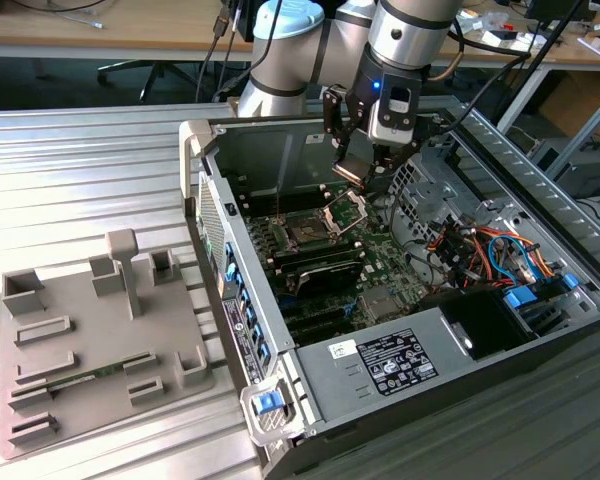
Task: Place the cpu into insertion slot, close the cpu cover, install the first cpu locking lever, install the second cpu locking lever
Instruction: 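Place the cpu into insertion slot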
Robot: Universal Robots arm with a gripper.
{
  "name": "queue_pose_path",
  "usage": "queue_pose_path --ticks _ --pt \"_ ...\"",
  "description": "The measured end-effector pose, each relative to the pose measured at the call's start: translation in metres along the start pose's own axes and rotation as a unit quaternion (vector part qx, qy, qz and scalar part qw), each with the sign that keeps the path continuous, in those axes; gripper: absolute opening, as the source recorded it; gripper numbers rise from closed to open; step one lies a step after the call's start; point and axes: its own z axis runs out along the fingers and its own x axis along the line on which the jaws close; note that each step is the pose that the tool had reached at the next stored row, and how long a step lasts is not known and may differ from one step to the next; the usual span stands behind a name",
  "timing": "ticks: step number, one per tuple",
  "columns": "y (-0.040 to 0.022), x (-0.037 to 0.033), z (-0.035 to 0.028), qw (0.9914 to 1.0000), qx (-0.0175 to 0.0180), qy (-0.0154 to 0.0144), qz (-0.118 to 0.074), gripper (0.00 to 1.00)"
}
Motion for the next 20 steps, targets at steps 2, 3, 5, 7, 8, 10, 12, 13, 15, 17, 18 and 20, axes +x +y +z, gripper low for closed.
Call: queue_pose_path --ticks 2,3,5,7,8,10,12,13,15,17,18,20 --pt "0.0000 0.0000 0.0000 1.00000 0.0000 -0.0001 0.001 0.55" --pt "0.0000 0.0000 0.0000 1.00000 0.0000 -0.0001 0.001 0.55" --pt "0.0000 0.0000 0.0000 1.00000 0.0000 -0.0002 0.002 0.55" --pt "0.0000 0.0000 0.0000 1.00000 0.0000 -0.0003 0.003 0.55" --pt "0.0000 0.0000 0.0000 0.99999 0.0000 -0.0003 0.003 0.55" --pt "0.0000 0.0000 0.0000 0.99999 -0.0001 -0.0003 0.004 0.55" --pt "0.0000 0.0000 0.0000 0.99999 -0.0001 -0.0004 0.004 0.55" --pt "0.0000 0.0000 0.0000 0.99999 -0.0001 -0.0004 0.005 0.55" --pt "0.0000 0.0000 0.0000 0.99999 -0.0001 -0.0005 0.005 0.55" --pt "0.0000 0.0000 0.0000 0.99998 -0.0001 -0.0005 0.006 0.55" --pt "0.0000 0.0000 0.0000 0.99998 -0.0001 -0.0005 0.006 0.55" --pt "0.0000 0.0000 0.0000 0.99998 -0.0001 -0.0006 0.007 0.55"
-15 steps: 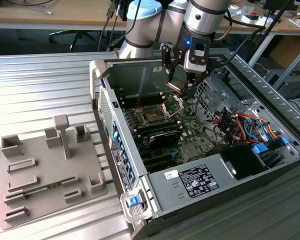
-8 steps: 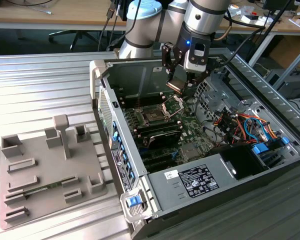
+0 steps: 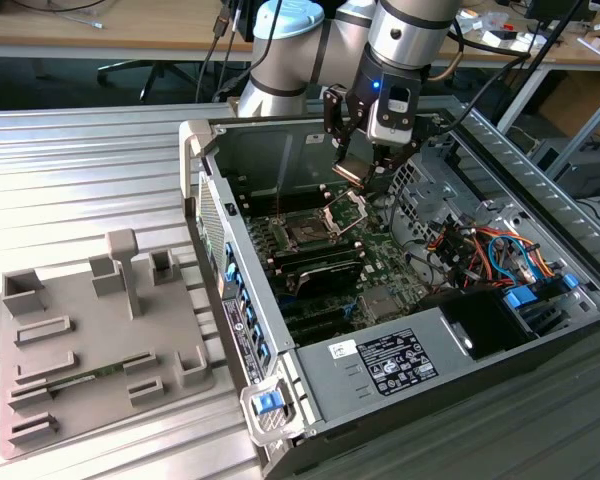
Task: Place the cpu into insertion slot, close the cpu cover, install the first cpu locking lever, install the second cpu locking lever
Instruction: 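Place the cpu into insertion slot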
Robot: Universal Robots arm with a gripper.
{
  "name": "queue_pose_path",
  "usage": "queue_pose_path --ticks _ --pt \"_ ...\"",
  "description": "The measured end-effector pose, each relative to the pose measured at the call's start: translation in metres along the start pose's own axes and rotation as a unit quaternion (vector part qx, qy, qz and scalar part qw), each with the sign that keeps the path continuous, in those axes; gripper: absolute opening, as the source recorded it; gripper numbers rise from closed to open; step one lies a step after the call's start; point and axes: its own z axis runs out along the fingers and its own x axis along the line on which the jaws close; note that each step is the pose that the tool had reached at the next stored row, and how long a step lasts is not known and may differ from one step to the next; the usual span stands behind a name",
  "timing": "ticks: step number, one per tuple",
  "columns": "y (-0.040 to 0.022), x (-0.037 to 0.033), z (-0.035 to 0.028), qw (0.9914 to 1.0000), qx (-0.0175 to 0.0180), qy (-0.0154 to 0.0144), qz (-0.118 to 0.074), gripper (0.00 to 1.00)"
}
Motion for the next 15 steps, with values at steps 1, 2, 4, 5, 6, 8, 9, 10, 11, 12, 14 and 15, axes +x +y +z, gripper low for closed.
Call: queue_pose_path --ticks 1,2,4,5,6,8,9,10,11,12,14,15 --pt "0.0000 0.0000 0.0000 1.00000 0.0000 0.0000 0.000 0.55" --pt "0.0000 0.0000 0.0000 1.00000 0.0000 -0.0001 0.001 0.55" --pt "0.0000 0.0000 0.0000 1.00000 0.0000 -0.0001 0.001 0.55" --pt "0.0000 0.0000 0.0000 1.00000 0.0000 -0.0001 0.001 0.55" --pt "0.0000 0.0000 0.0000 1.00000 0.0000 -0.0001 0.002 0.55" --pt "0.0000 0.0000 0.0000 1.00000 -0.0001 -0.0002 0.002 0.55" --pt "0.0000 0.0000 0.0001 1.00000 -0.0001 -0.0002 0.003 0.55" --pt "0.0000 0.0000 0.0001 0.99999 -0.0001 -0.0003 0.003 0.55" --pt "0.0000 0.0000 0.0001 0.99999 -0.0001 -0.0003 0.004 0.55" --pt "0.0000 0.0000 0.0001 0.99999 -0.0001 -0.0004 0.004 0.55" --pt "0.0000 0.0000 0.0001 0.99999 -0.0001 -0.0004 0.005 0.55" --pt "0.0000 0.0000 0.0001 0.99997 -0.0001 -0.0007 0.008 0.55"
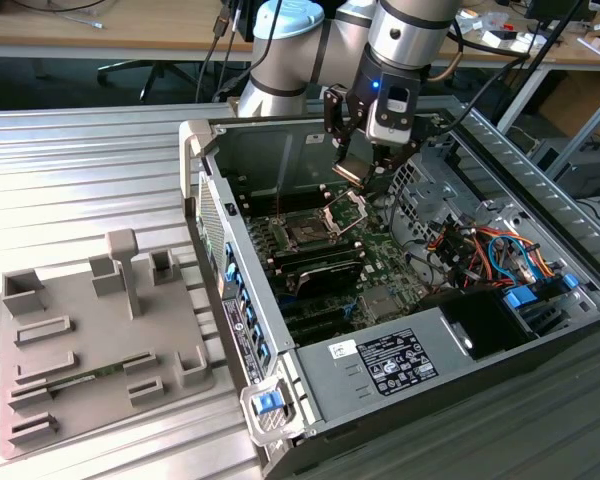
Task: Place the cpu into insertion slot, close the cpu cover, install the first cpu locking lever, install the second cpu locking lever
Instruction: 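Place the cpu into insertion slot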
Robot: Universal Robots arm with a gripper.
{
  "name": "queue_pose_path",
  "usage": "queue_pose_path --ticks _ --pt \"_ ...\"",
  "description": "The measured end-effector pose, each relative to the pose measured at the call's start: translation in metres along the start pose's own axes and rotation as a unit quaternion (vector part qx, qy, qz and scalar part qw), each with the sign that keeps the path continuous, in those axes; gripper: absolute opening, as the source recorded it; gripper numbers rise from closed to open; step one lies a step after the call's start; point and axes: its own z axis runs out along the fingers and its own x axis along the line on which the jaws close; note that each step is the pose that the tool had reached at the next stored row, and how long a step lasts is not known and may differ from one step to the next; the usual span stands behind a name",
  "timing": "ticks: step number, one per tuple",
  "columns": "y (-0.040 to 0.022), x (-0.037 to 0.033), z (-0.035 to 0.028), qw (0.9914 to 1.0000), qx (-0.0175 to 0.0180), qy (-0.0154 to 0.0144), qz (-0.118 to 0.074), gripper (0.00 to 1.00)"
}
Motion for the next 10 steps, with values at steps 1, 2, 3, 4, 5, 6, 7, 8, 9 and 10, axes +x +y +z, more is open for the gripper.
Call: queue_pose_path --ticks 1,2,3,4,5,6,7,8,9,10 --pt "0.0000 0.0000 0.0000 1.00000 -0.0001 -0.0002 0.003 0.55" --pt "0.0000 0.0000 0.0000 1.00000 -0.0001 -0.0002 0.003 0.55" --pt "0.0000 0.0000 0.0000 1.00000 -0.0001 -0.0002 0.003 0.55" --pt "0.0000 0.0000 0.0000 1.00000 -0.0001 -0.0003 0.003 0.55" --pt "0.0000 0.0000 0.0000 1.00000 -0.0001 -0.0003 0.003 0.55" --pt "0.0000 0.0000 0.0000 0.99999 -0.0001 -0.0003 0.003 0.55" --pt "0.0000 0.0000 0.0000 0.99999 -0.0001 -0.0003 0.003 0.55" --pt "0.0000 0.0000 0.0000 0.99999 -0.0001 -0.0003 0.003 0.55" --pt "0.0000 0.0000 0.0000 0.99999 -0.0001 -0.0003 0.004 0.55" --pt "0.0000 0.0000 0.0000 0.99999 -0.0001 -0.0004 0.004 0.55"
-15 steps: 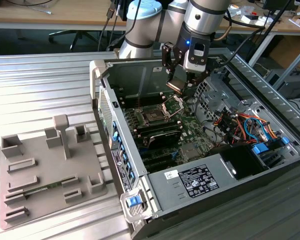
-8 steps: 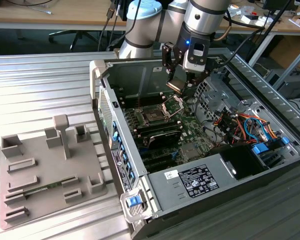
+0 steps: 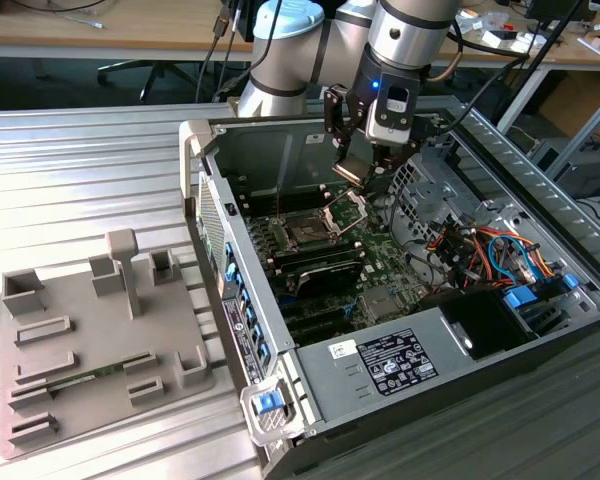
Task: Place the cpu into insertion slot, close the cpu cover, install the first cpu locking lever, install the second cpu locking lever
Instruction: 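Place the cpu into insertion slot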
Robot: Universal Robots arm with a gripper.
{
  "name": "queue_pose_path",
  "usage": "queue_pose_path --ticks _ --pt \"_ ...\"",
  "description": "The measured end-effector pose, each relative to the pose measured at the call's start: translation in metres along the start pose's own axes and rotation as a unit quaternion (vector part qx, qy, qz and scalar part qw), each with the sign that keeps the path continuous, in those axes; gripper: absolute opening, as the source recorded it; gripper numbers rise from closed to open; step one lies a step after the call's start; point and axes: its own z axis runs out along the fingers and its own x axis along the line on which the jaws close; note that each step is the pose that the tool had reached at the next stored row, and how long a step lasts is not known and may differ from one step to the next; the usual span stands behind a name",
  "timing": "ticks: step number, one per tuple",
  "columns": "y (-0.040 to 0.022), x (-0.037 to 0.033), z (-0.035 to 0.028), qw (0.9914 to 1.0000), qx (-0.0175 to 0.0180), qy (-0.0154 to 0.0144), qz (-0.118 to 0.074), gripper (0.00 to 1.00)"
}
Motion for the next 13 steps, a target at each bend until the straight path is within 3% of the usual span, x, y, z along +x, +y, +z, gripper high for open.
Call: queue_pose_path --ticks 5,13 --pt "0.0000 0.0000 0.0000 0.99993 -0.0002 -0.0010 0.012 0.55" --pt "0.0000 0.0000 0.0000 0.99988 -0.0003 -0.0014 0.015 0.55"
